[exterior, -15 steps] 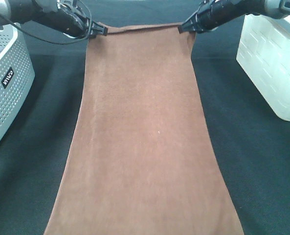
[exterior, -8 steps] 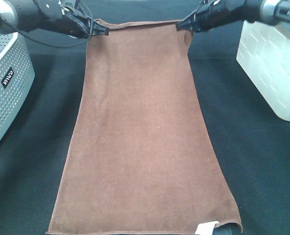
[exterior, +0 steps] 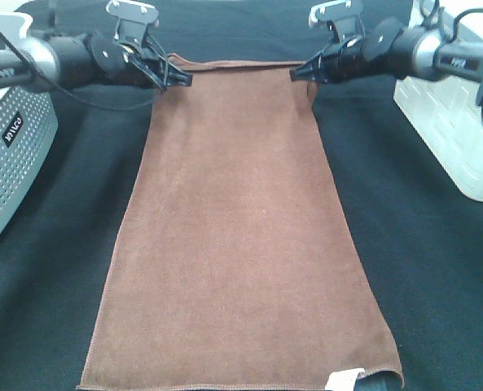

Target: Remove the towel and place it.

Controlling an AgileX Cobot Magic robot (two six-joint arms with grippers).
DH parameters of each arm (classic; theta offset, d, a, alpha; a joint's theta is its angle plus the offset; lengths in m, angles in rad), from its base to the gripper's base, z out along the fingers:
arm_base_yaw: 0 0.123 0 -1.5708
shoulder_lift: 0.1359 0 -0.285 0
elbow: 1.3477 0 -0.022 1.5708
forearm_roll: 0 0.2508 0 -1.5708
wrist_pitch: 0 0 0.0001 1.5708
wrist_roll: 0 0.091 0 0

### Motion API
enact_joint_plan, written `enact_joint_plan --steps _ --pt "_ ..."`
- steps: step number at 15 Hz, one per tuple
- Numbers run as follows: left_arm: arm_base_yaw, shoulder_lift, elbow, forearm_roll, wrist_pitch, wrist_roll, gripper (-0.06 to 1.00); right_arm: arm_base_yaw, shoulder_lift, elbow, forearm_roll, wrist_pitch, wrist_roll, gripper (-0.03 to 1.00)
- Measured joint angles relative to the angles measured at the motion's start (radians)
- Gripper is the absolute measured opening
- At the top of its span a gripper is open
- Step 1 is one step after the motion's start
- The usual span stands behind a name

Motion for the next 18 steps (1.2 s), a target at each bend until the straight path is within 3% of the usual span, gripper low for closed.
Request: enact_joint_plan --steps 9,11,13,16,18 --pt "-0.009 0.071 0.000 0.006 -0.131 0.000 0.01 0.000 0.111 -0.101 0.066 -0.002 0.001 0.02" --pt "-0.009 0.073 0.000 0.006 -0.153 0.000 0.02 0.000 0.111 -0.104 0.085 -0.008 0.001 0.09" --pt "-0.009 0.075 0.000 0.006 -0.175 -0.001 0.07 -0.002 0.111 -0.104 0.092 -0.019 0.001 0.28" --pt "-0.007 0.094 0.000 0.003 -0.222 -0.015 0.36 -0.004 0.119 -0.104 0.119 -0.040 0.001 0.52" --pt "-0.006 0.117 0.000 -0.016 -0.228 -0.047 0.60 -0.004 0.142 -0.104 0.133 -0.011 0.001 0.60"
